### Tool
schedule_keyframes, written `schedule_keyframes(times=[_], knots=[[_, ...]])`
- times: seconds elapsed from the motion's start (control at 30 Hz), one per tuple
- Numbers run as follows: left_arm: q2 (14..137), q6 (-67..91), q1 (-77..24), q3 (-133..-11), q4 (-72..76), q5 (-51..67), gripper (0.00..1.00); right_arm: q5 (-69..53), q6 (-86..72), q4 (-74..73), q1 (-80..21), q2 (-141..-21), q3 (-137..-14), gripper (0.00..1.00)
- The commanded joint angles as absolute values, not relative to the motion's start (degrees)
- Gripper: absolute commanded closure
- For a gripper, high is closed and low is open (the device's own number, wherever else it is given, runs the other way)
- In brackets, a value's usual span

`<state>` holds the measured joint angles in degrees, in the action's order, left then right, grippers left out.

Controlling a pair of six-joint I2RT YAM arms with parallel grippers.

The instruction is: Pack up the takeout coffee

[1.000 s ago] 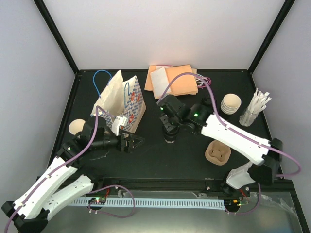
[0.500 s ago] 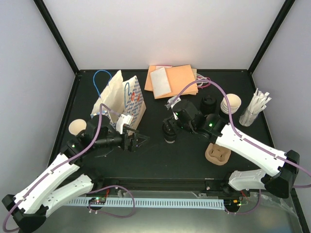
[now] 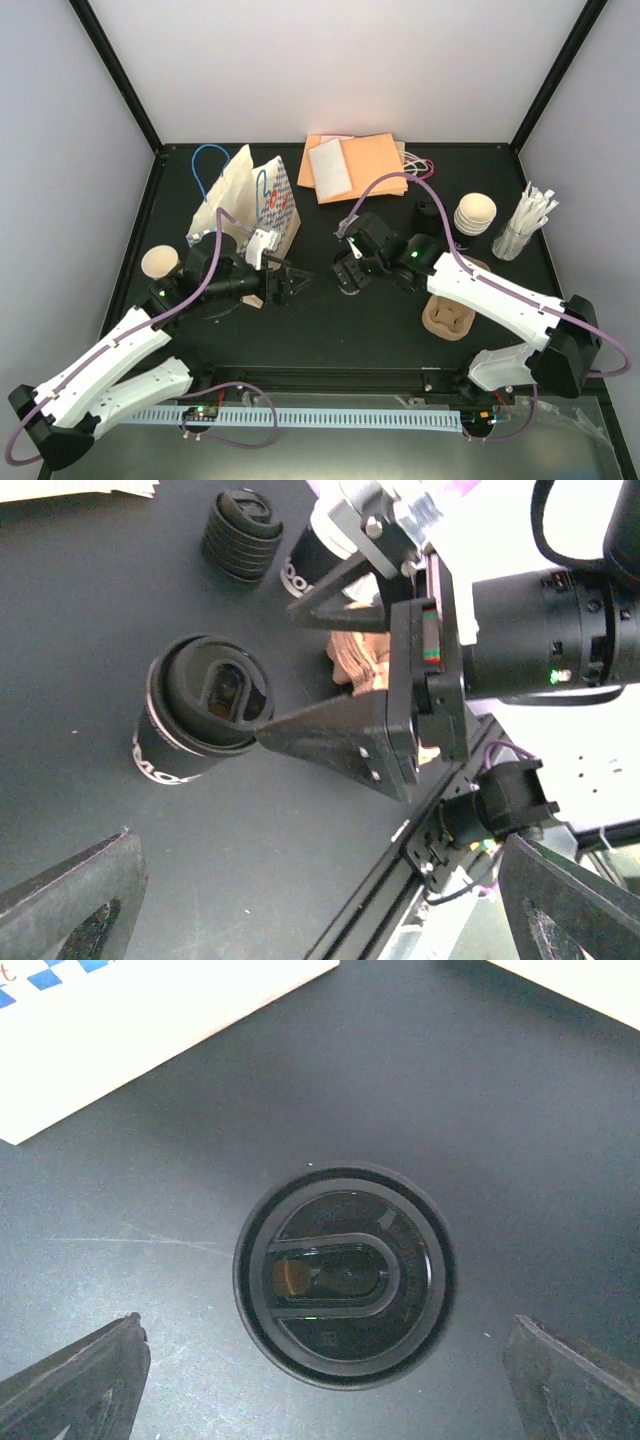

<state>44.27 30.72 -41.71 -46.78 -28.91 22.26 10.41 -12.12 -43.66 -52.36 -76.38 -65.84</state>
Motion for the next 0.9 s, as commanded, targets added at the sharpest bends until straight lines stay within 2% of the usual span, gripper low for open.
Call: schedule_keyframes(times=[0.0,0.17,0.27,0.57,0.7,0.87], knots=[[45.49,31.56,-41.95,-49.68,-26.79,16.90,0.01,8.96,-12.30,-44.57,-52.12,-78.22,-66.23,0.02],[44.98,31.84,-41.84,-50.04,-27.07,13.65,0.01,8.95,-11.76,-45.37,-52.07,-80.79,-67.21,0.04],[45.24,31.65,-41.89,-50.13,-27.83,13.17,0.01,9.21,-11.82,-45.21,-52.09,-82.29,-67.52,0.00],[44.65,31.31,-41.89,-49.78,-28.45,12.23,0.01,10.57,-12.92,-45.01,-51.83,-84.79,-69.35,0.00],[44.90,31.02,-41.86,-49.96,-28.86,12.23,0.01,10.26,-13.07,-45.58,-51.40,-86.22,-70.63,0.05],[44.91,30.92,-41.89,-49.64,-29.00,12.17,0.01,10.64,-13.13,-46.20,-51.24,-87.52,-71.78,0.05]])
